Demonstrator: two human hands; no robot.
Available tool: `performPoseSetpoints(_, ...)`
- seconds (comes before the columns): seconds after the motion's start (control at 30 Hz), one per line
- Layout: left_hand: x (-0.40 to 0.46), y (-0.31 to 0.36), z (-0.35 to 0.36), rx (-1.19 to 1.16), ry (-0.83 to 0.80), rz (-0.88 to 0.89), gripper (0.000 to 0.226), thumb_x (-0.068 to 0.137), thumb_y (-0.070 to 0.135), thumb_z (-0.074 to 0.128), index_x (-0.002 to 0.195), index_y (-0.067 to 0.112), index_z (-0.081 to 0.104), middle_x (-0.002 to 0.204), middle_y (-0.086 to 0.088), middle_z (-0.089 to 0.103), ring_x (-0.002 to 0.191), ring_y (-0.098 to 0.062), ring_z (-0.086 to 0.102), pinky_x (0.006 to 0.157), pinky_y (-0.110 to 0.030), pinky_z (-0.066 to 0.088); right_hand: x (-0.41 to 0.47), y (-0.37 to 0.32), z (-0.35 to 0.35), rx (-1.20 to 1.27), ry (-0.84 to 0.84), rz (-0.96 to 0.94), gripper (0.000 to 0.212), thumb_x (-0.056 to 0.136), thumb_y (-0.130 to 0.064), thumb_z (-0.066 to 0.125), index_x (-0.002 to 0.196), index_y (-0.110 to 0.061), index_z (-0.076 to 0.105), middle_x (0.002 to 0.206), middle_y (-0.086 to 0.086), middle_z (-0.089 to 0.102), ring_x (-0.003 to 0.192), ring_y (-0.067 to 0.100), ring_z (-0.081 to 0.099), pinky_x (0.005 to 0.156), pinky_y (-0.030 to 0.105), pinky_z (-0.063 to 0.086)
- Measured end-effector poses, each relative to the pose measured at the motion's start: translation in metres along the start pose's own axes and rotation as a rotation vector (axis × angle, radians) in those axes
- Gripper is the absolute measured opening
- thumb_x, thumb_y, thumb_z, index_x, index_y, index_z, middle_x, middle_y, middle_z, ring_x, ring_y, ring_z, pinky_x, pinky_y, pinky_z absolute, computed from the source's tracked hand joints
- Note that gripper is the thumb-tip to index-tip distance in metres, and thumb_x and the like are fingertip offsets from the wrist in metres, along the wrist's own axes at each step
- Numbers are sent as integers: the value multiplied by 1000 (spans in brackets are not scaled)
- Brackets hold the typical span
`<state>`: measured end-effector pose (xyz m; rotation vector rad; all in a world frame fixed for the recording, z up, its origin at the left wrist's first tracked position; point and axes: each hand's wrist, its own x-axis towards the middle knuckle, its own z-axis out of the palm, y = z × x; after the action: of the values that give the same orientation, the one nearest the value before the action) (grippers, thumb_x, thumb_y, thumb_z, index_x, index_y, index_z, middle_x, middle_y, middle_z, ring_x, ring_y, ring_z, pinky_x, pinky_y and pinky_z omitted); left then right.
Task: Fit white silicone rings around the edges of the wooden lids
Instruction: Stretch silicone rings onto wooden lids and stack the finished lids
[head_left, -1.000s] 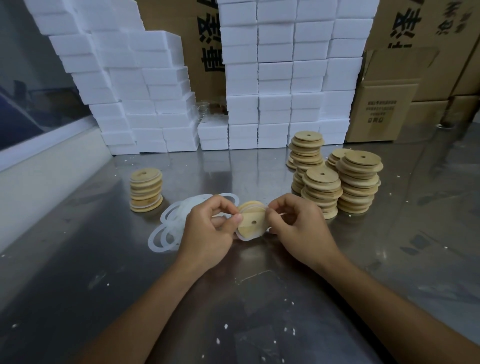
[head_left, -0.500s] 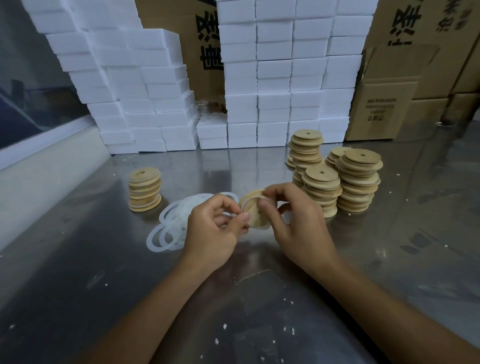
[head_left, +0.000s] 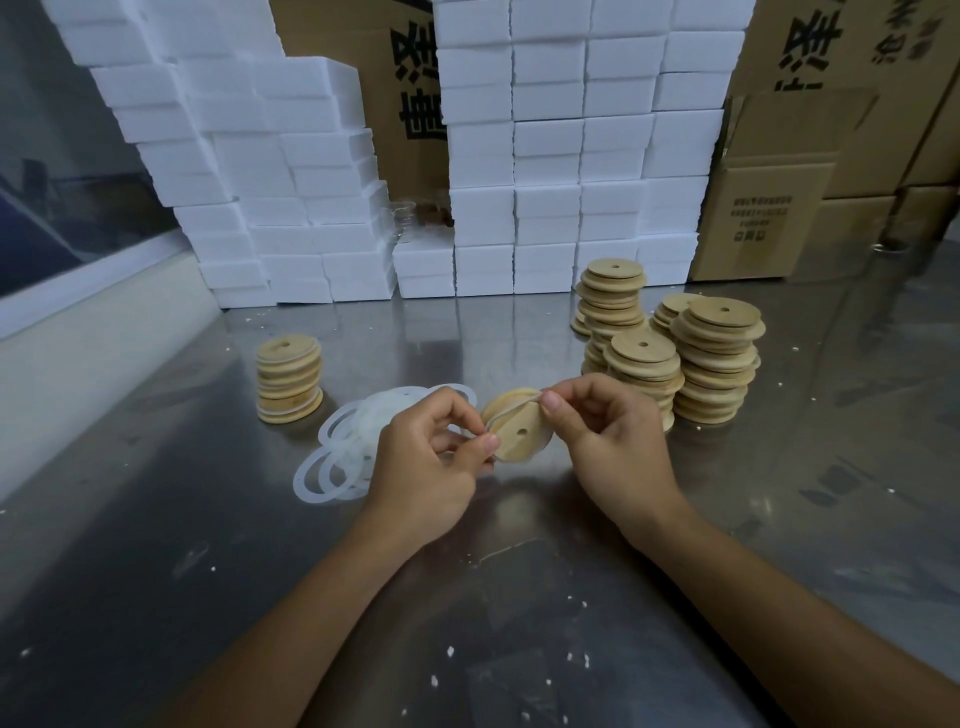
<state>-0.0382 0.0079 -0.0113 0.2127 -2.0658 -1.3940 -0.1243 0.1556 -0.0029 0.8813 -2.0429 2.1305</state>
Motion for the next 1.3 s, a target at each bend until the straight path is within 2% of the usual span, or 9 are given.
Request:
performPoseSetpoints(0.17, 0, -4, -1, 3, -20, -3, 37, 83, 3, 73, 70, 35, 59, 78, 9, 70, 72, -19, 74, 63, -42, 62, 1, -1, -3, 66, -31, 57, 7, 88, 0, 68, 88, 8, 69, 81, 13, 72, 69, 2, 67, 66, 12, 50)
performPoseSetpoints(0.4, 0, -1, -1, -20, -22, 21, 36, 80, 0, 74, 81, 33, 61, 87, 9, 70, 82, -17, 72, 64, -39, 62, -3, -4, -1, -41, -52, 0, 7, 89, -4, 69, 84, 0, 70, 78, 9, 71, 66, 3, 63, 63, 16, 50)
performPoseSetpoints(0.5, -1, 2, 0, 0, -34, 25, 35, 80, 0, 75, 84, 33, 63, 91, 10, 70, 86, -16, 72, 68, -39, 62, -3, -3, -1, -94, -64, -14, 7, 90, -7, 69, 83, -7, 71, 78, 2, 72, 70, 9, 66, 65, 28, 55)
performPoseSetpoints(0.6, -2, 3, 2, -75, 4, -6, 25, 83, 6, 74, 79, 29, 65, 87, 6, 71, 85, -20, 73, 64, -41, 62, -6, -3, 0, -141, -88, -41, 6, 91, -10, 69, 85, -10, 70, 79, 0, 73, 72, 13, 69, 67, 42, 60)
performPoseSetpoints(0.73, -1, 6, 1, -175, 23, -85, 26, 86, 3, 69, 71, 23, 66, 78, 2, 73, 80, -20, 74, 62, -37, 61, -7, -1, 2, -184, -109, -69, 5, 91, -11, 69, 86, -12, 70, 80, -3, 73, 76, 14, 70, 69, 47, 59)
performPoseSetpoints(0.83, -1, 6, 1, -202, 42, -122, 18, 86, -1, 68, 76, 13, 65, 79, 0, 74, 80, -20, 74, 65, -38, 61, -6, 1, 2, -200, -116, -100, 1, 90, -12, 71, 89, -12, 71, 82, -6, 73, 79, 11, 70, 68, 43, 60)
performPoseSetpoints(1.0, -1, 7, 0, -271, 104, -166, 14, 88, -2, 65, 78, 7, 62, 81, -2, 73, 81, -21, 74, 64, -38, 61, -6, 2, 2, -197, -123, -138, 9, 87, -14, 75, 94, -17, 69, 88, -11, 73, 84, 5, 72, 69, 23, 58)
performPoseSetpoints(1.13, -3, 6, 3, -168, 49, -82, 16, 87, 1, 68, 83, 14, 61, 82, 3, 70, 79, -19, 73, 63, -44, 62, -6, 2, 1, -213, -73, -135, 3, 87, -12, 74, 90, -13, 74, 84, -10, 75, 80, 3, 71, 70, 26, 58)
performPoseSetpoints(1.3, -6, 6, 5, -121, 9, -14, 20, 87, 17, 72, 98, 32, 65, 93, 4, 71, 85, -19, 73, 65, -47, 62, -10, -4, 3, -296, -101, -262, 7, 89, -9, 72, 94, -9, 76, 92, -6, 75, 84, 8, 69, 70, 34, 56)
